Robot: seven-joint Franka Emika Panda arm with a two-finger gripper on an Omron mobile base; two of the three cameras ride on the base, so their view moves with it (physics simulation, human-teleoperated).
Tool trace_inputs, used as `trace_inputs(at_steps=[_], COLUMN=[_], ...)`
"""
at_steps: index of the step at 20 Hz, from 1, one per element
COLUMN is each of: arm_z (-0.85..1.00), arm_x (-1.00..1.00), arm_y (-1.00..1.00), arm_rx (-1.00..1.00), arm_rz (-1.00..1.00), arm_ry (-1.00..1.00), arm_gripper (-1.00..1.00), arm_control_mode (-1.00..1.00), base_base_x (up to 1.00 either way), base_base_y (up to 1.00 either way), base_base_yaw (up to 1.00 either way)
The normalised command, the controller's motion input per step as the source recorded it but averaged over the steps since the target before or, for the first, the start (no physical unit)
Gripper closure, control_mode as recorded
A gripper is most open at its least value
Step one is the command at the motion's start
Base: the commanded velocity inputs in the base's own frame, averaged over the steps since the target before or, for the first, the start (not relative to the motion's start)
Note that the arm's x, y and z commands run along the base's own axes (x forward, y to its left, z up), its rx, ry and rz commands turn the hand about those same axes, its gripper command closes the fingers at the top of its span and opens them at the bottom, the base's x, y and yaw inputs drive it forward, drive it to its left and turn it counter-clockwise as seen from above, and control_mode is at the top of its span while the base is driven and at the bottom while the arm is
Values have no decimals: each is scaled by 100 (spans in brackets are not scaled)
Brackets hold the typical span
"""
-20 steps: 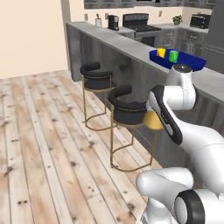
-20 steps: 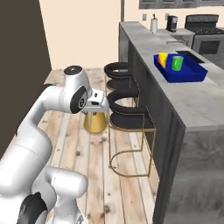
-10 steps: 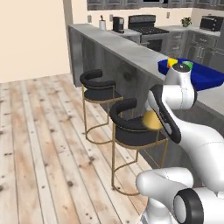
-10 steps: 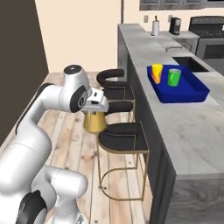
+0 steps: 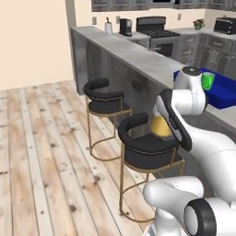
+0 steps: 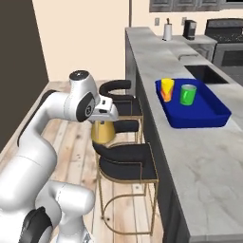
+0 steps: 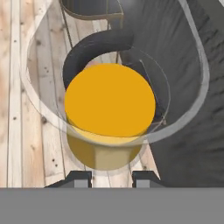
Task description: There is a tray on the dining counter. Grab the cup, mug, and pitcher and place them on the tray. The pitcher may be placed next to the tray if it cannot fit the tray.
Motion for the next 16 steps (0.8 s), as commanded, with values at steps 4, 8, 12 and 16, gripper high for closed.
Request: trace_inputs(at_steps=[4, 8, 12, 16], arm_z=[0, 0, 0, 0], arm_x=[0, 0, 0, 0], arm_y=[0, 0, 0, 0], arm_rx=[0, 0, 0, 0], arm_rz=[0, 0, 0, 0], arm_ry=[0, 0, 0, 0], arm_gripper=[100, 100, 100, 100], arm_control_mode=[100, 100, 100, 100], base_base_x=[62, 60, 56, 28], base_base_y=[-2, -1, -2, 0], base_base_yaw=[0, 0, 0, 2])
